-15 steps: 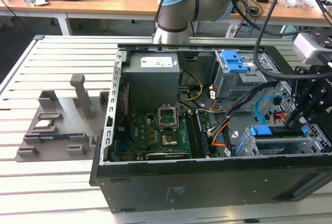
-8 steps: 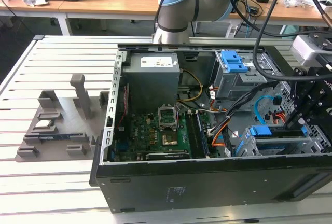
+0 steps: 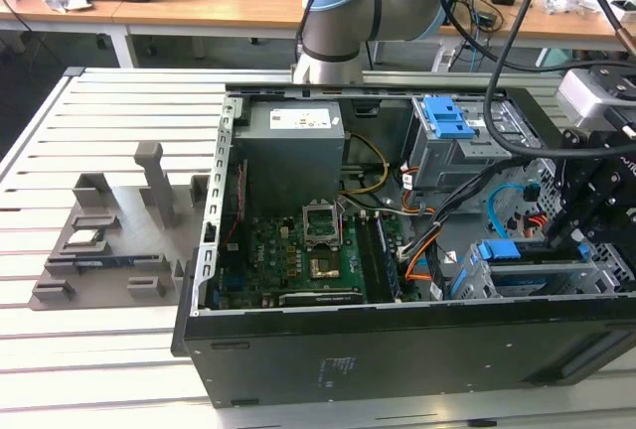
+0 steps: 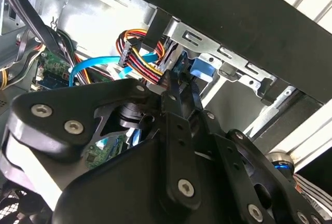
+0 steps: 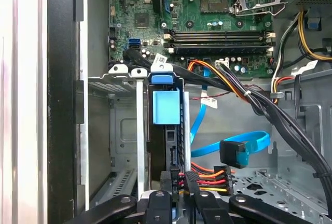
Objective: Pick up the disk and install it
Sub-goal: 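Insert the first disk wire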
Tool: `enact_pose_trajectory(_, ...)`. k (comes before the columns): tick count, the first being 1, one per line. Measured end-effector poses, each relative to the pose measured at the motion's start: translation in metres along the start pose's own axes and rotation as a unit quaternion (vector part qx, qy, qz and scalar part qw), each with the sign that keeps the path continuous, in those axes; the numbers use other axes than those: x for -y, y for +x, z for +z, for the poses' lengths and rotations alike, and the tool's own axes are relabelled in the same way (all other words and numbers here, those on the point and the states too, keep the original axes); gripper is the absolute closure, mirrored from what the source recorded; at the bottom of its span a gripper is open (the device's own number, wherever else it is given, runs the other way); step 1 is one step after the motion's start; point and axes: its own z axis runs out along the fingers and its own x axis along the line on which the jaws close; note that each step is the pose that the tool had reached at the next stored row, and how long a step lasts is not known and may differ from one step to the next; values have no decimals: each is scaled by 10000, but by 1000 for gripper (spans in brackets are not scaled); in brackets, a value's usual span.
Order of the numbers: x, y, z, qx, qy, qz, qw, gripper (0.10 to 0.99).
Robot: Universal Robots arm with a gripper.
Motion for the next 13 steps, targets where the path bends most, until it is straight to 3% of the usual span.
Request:
enact_pose_trajectory(2, -3, 0, -47, 1, 0, 0, 10000, 847)
enact_pose_trajectory(8, -16, -39, -286, 1, 0, 0, 10000, 847)
enact_pose_trajectory(9, -18, -48, -312, 2, 0, 0, 10000, 863)
enact_pose_trajectory(11, -24, -56, -406, 1, 0, 0, 10000, 984)
enact_pose_trajectory(13, -30, -62, -517, 0, 0, 0, 10000, 980)
